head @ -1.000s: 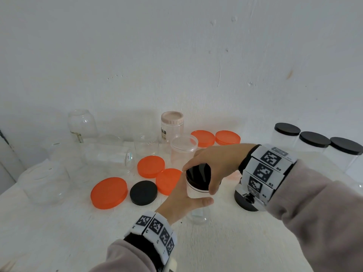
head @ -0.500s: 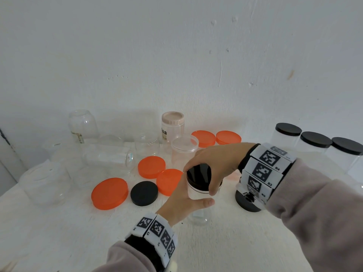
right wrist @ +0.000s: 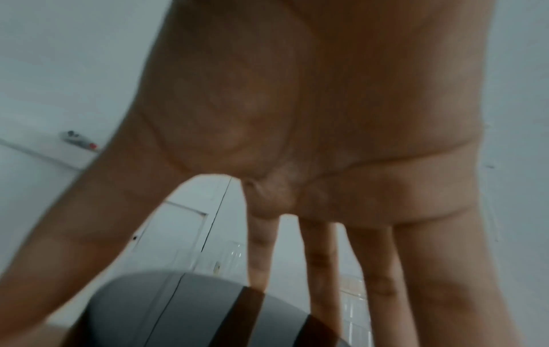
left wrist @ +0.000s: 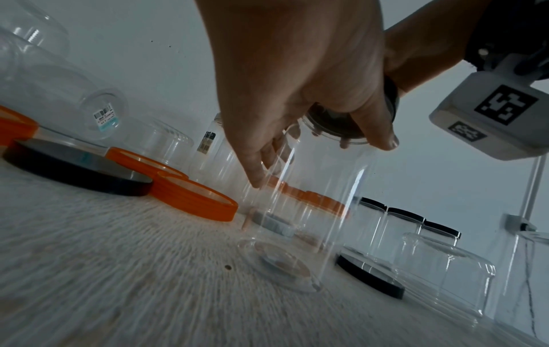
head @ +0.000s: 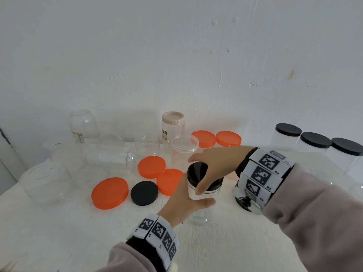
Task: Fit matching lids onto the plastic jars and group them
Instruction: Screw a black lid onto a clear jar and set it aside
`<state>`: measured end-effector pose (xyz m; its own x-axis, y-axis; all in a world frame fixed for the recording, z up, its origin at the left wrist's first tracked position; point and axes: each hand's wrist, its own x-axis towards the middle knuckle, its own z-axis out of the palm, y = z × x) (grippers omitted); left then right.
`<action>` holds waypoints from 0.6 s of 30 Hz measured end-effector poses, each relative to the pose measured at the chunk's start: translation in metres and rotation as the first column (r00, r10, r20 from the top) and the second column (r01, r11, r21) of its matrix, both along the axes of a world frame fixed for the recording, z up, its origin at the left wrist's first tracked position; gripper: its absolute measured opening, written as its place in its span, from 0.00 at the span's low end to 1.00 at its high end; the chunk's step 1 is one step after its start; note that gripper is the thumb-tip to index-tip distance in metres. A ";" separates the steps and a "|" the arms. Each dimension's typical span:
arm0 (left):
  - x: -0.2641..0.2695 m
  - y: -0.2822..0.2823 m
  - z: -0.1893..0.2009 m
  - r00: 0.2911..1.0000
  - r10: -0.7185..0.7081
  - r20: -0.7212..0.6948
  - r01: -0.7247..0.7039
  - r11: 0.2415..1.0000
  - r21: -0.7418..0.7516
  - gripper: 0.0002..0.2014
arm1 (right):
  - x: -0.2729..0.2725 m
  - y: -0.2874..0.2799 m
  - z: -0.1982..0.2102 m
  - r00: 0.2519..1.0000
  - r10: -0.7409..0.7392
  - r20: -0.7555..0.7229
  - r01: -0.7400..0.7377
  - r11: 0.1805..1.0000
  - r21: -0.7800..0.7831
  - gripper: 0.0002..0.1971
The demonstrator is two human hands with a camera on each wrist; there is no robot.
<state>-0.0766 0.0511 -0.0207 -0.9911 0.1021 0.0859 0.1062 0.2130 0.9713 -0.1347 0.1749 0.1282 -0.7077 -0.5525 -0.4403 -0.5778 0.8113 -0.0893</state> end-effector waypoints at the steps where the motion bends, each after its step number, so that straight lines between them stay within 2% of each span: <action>1: 0.000 0.000 0.000 1.000 0.003 0.001 -0.003 1.000 -0.002 0.47 | -0.001 0.000 0.003 0.999 0.011 0.037 -0.012 1.000 0.027 0.45; 3: 0.000 0.000 0.001 1.000 0.009 -0.001 -0.009 1.000 -0.005 0.48 | -0.003 0.000 0.007 0.998 0.038 0.051 -0.040 0.998 0.043 0.46; 7: 0.000 0.001 0.001 1.000 0.009 -0.013 -0.009 1.000 -0.008 0.46 | -0.002 0.000 0.004 0.999 0.016 0.038 -0.014 0.998 -0.055 0.41; 11: 0.000 0.002 0.000 1.000 0.020 -0.017 -0.021 1.000 -0.013 0.45 | 0.004 0.001 0.000 0.997 -0.049 -0.065 0.044 0.995 -0.088 0.35; 15: 0.001 0.001 -0.001 0.999 0.044 -0.027 -0.044 0.999 -0.030 0.43 | 0.007 -0.001 -0.008 0.976 -0.073 -0.207 0.058 0.995 -0.077 0.39; 18: 0.001 0.001 0.000 0.999 0.039 -0.029 -0.040 0.999 -0.024 0.44 | 0.006 0.000 -0.003 0.986 -0.080 -0.147 0.072 0.996 -0.054 0.46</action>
<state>-0.0755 0.0524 -0.0206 -0.9916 0.0653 0.1121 0.1247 0.2418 0.9623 -0.1287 0.1750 0.1251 -0.8041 -0.5126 -0.3013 -0.5244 0.8502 -0.0470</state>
